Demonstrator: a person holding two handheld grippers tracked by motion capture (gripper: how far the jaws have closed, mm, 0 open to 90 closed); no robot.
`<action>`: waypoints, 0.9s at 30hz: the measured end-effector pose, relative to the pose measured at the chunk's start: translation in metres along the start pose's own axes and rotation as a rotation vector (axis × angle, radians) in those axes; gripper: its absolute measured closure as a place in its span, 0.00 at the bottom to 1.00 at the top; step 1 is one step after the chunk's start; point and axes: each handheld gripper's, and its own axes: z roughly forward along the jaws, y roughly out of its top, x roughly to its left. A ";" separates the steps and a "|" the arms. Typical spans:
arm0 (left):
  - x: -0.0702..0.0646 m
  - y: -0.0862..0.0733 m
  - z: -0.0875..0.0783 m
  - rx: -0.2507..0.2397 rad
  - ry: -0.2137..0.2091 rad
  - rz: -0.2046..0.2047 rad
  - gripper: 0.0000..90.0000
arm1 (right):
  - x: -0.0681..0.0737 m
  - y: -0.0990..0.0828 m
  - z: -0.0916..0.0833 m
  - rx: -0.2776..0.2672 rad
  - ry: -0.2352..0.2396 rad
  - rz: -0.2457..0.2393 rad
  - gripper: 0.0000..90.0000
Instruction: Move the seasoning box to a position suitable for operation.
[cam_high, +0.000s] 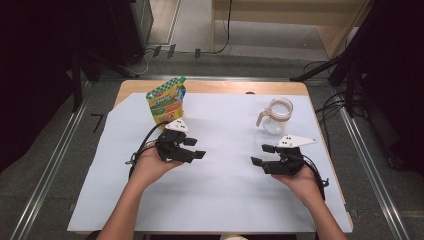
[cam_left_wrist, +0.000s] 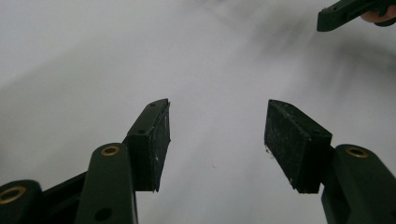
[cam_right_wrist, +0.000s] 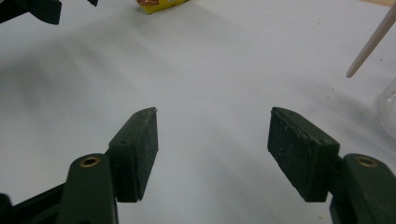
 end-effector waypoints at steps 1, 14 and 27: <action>0.000 0.000 0.000 0.001 -0.004 -0.003 0.45 | 0.000 0.000 0.000 0.001 -0.003 -0.002 0.39; 0.003 -0.002 0.006 -0.016 -0.034 -0.007 0.46 | -0.004 -0.004 0.003 0.072 0.016 0.001 0.45; 0.007 -0.001 0.007 -0.048 -0.046 -0.013 0.50 | -0.015 -0.007 -0.015 0.032 -0.056 0.031 0.54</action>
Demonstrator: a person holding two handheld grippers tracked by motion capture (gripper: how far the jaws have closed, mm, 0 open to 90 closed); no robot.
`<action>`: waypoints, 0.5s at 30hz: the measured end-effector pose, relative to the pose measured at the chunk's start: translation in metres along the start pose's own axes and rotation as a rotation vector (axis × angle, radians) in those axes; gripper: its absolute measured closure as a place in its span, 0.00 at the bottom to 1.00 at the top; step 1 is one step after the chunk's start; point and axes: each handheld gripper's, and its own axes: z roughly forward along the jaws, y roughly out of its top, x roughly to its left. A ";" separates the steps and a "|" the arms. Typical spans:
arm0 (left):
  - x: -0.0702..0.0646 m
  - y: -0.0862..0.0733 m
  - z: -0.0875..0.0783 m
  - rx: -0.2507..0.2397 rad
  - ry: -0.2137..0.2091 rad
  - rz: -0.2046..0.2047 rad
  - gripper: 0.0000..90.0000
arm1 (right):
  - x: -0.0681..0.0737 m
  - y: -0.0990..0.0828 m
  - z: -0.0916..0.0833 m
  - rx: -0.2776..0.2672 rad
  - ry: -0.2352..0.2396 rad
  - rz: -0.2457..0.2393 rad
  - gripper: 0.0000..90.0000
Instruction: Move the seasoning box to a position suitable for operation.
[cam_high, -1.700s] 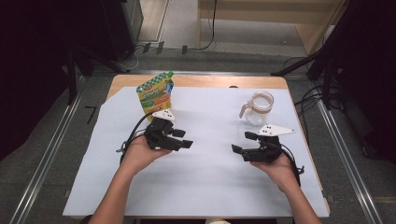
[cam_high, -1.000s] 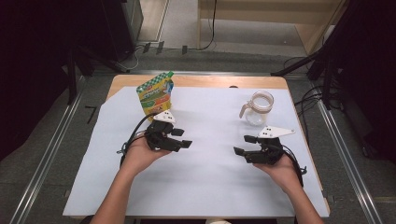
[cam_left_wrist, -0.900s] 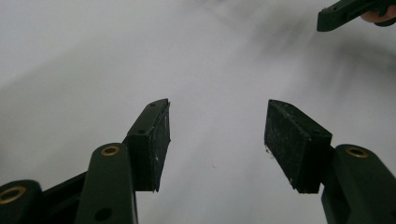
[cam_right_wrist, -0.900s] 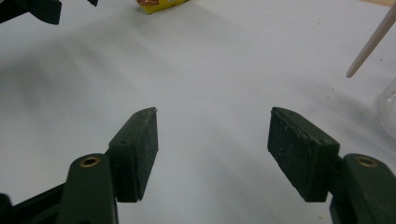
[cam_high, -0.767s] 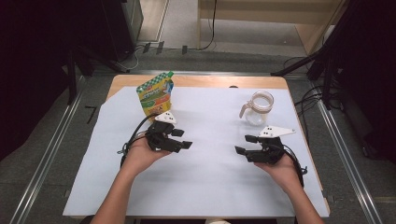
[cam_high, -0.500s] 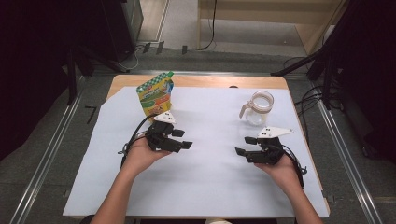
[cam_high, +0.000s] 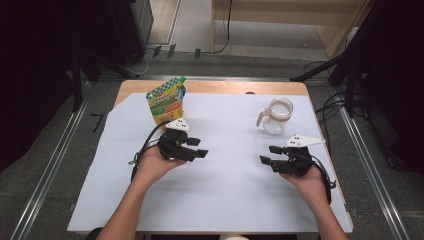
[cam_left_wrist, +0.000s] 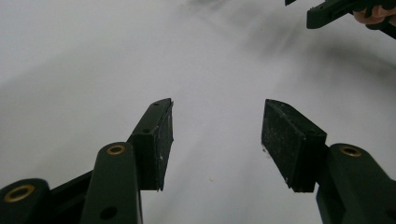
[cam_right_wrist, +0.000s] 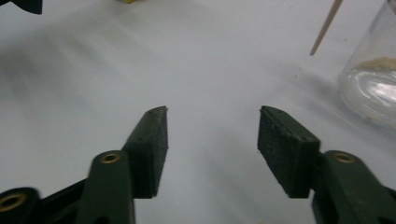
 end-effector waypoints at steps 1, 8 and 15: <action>0.000 0.000 -0.001 -0.008 0.001 0.001 0.51 | -0.001 0.000 -0.001 -0.008 -0.018 0.002 0.54; -0.004 0.001 -0.005 -0.009 0.008 0.011 0.52 | -0.010 -0.003 -0.008 -0.022 -0.067 0.037 0.55; -0.008 0.002 -0.001 0.000 -0.022 0.023 0.47 | -0.028 -0.004 -0.010 -0.020 -0.108 0.104 0.51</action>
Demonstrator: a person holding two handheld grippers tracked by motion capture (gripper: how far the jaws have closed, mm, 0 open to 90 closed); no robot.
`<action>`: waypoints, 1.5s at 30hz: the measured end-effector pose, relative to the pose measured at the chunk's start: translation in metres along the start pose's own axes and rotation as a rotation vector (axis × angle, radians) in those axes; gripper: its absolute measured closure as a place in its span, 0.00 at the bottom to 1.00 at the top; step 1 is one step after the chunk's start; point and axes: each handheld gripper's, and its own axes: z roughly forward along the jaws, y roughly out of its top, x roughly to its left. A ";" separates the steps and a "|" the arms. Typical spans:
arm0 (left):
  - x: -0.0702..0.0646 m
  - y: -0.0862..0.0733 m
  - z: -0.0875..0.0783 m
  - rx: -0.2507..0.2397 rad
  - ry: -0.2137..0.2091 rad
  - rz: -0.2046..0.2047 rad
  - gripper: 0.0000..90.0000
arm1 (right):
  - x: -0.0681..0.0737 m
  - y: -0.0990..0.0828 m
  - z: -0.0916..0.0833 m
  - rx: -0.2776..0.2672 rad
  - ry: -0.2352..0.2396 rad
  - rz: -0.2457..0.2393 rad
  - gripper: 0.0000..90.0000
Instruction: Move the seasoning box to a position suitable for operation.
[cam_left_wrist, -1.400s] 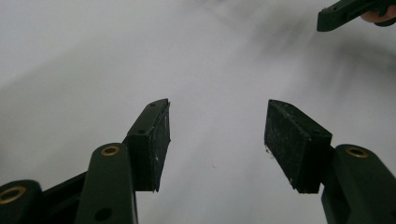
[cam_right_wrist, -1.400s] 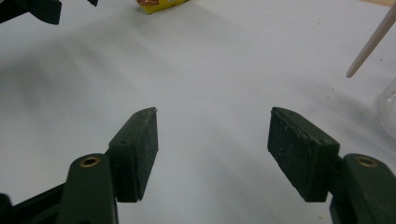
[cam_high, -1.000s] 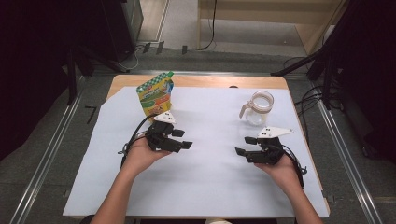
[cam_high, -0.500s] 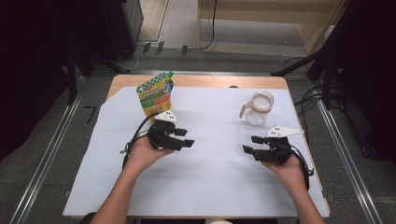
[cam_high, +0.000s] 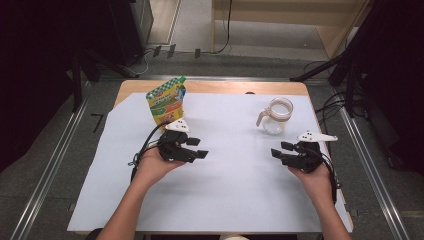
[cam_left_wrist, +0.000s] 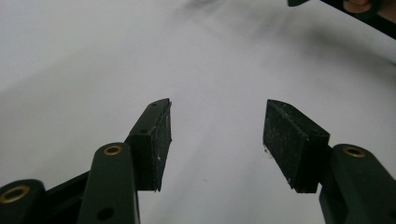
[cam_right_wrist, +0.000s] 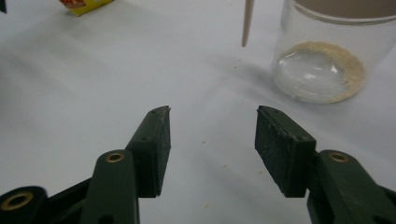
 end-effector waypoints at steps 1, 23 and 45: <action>-0.001 0.000 0.001 0.000 -0.002 0.003 0.47 | -0.002 0.000 0.001 0.001 -0.006 0.004 0.51; -0.009 -0.006 0.000 0.024 0.013 0.005 0.45 | -0.051 0.031 0.020 -0.065 -0.119 0.102 0.43; -0.013 -0.021 -0.007 0.029 0.016 -0.022 0.46 | -0.065 0.048 0.082 -0.049 -0.194 0.081 0.10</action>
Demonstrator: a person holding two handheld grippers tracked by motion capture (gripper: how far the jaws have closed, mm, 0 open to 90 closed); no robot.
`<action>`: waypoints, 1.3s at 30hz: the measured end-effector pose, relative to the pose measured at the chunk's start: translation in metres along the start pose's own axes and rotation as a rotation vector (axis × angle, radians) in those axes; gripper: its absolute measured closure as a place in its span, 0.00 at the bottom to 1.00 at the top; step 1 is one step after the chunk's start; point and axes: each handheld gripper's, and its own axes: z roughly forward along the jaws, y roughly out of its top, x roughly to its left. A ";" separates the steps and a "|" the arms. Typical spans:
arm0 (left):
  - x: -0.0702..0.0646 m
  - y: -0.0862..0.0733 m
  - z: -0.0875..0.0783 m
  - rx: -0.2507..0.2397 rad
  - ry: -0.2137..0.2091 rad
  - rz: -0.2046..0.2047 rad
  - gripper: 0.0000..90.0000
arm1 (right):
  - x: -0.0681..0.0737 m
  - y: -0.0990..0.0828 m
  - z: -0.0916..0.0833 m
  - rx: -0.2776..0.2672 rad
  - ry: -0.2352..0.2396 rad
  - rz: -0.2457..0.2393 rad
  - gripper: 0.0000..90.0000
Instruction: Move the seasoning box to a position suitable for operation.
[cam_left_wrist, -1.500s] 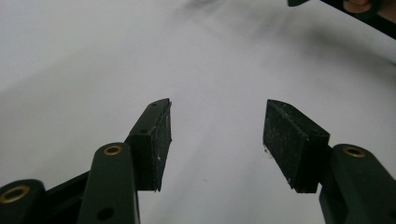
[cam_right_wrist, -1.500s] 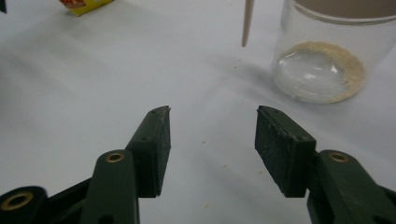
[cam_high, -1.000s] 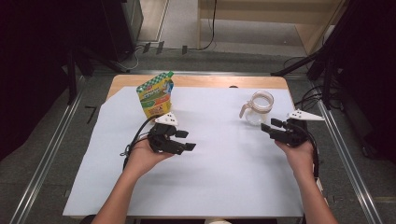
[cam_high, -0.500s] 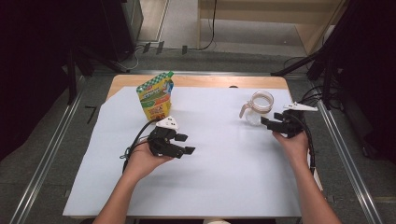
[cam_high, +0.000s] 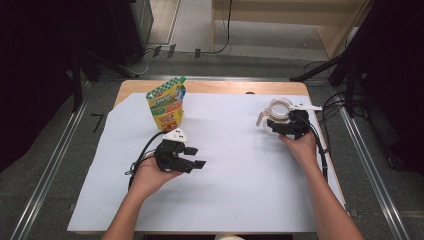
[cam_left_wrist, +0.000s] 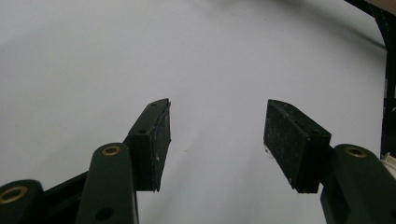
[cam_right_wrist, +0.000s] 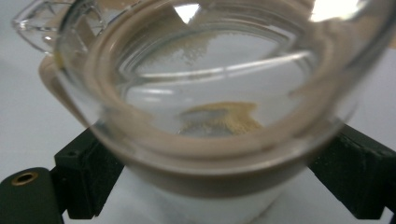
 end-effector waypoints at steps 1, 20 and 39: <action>0.000 -0.001 -0.001 -0.001 0.002 -0.007 0.46 | 0.000 0.000 0.002 -0.014 0.003 0.002 0.10; 0.000 -0.009 -0.003 0.003 0.013 -0.017 0.46 | 0.005 -0.002 0.019 -0.088 -0.039 -0.001 0.11; 0.003 -0.005 0.000 -0.009 0.004 -0.009 0.46 | 0.025 -0.001 -0.006 -0.089 0.028 -0.009 0.12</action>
